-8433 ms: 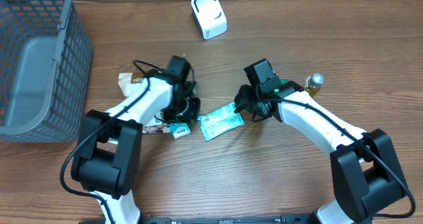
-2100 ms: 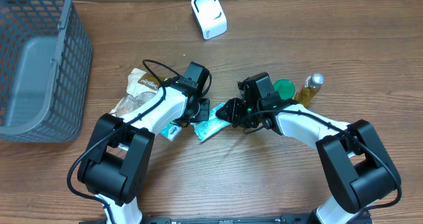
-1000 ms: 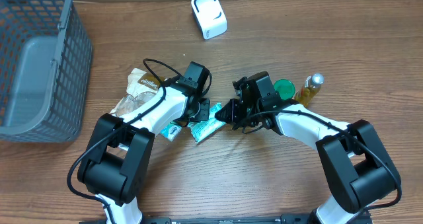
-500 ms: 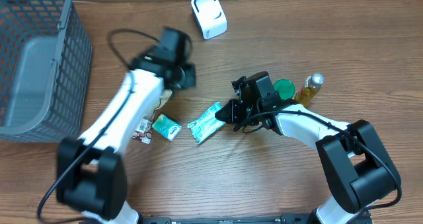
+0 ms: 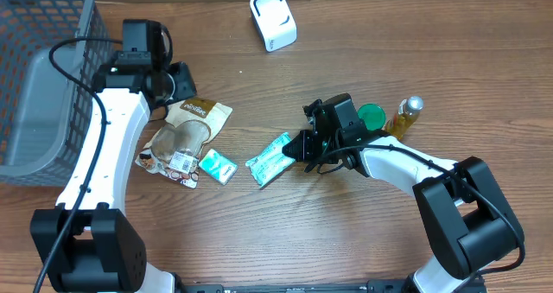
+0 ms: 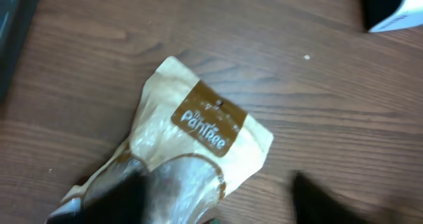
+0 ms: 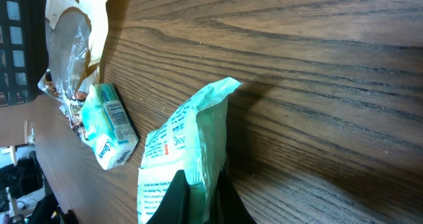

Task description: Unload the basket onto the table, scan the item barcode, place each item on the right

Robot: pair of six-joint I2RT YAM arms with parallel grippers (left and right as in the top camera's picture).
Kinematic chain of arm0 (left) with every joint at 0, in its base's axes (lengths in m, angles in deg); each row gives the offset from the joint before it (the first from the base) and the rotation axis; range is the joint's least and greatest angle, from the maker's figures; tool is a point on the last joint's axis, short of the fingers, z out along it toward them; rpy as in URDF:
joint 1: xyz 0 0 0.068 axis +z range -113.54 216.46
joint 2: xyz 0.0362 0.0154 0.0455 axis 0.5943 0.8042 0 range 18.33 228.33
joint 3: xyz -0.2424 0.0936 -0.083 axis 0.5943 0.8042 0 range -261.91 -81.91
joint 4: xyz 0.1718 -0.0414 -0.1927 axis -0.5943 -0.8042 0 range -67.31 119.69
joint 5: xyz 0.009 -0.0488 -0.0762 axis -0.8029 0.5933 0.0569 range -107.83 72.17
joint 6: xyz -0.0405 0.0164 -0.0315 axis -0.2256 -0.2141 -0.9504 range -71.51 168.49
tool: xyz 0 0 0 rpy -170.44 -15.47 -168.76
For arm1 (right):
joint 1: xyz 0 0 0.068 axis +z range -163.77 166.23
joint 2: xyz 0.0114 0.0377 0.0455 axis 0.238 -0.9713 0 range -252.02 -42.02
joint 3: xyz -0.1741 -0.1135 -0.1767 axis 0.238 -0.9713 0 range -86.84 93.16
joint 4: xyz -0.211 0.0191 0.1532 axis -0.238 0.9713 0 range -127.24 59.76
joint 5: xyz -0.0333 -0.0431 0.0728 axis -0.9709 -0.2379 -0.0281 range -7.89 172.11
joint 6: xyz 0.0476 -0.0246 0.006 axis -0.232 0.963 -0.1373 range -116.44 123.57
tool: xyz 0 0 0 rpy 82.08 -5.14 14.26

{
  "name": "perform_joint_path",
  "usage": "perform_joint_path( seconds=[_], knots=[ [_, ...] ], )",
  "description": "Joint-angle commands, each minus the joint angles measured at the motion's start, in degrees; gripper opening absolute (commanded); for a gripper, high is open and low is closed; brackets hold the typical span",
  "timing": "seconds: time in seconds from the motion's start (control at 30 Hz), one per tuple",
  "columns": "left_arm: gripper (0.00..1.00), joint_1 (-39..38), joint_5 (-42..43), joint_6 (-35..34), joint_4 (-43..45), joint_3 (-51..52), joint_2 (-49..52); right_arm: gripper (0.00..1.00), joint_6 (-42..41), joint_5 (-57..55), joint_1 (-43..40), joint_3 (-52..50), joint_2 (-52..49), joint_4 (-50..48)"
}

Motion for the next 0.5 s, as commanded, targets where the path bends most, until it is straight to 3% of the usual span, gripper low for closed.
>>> perform_joint_path(
  seconds=[0.0,0.47],
  knots=[
    [1.0,0.4,-0.3,0.3,-1.6,0.8,0.8,0.04,0.5,-0.9,0.1,-0.2,-0.2,0.2],
    [1.0,0.4,-0.3,0.3,-1.8,0.8,0.8,0.04,2.0,-0.9,0.1,-0.2,-0.2,0.5]
  ],
)
